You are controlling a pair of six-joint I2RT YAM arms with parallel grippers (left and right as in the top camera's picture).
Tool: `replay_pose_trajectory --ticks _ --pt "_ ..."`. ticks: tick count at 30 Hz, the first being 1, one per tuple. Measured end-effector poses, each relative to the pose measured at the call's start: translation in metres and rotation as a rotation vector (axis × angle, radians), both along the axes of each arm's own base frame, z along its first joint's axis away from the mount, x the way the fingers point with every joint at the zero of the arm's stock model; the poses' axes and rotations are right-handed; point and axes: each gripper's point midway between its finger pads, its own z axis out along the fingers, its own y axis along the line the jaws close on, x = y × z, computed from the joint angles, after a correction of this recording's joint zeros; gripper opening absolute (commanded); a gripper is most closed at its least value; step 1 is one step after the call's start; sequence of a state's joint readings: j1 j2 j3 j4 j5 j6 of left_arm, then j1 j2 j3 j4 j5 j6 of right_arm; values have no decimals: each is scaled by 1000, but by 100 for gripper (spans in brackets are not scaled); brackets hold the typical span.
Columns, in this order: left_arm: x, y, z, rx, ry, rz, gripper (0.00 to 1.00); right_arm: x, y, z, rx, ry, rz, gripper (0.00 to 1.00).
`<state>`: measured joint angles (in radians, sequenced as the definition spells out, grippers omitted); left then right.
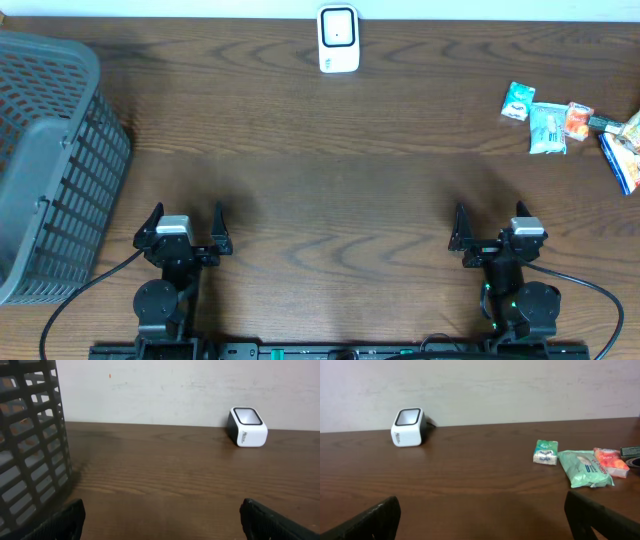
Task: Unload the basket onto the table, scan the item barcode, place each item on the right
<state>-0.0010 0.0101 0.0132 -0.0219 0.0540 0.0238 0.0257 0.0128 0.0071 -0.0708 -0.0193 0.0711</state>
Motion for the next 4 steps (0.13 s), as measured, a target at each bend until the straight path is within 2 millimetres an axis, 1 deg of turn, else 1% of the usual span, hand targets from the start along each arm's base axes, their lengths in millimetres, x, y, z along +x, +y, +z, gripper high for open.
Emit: replay_pose_trajectory --ticks 4 --pt "0 0 0 0 0 0 98 0 0 0 0 0 0 99"
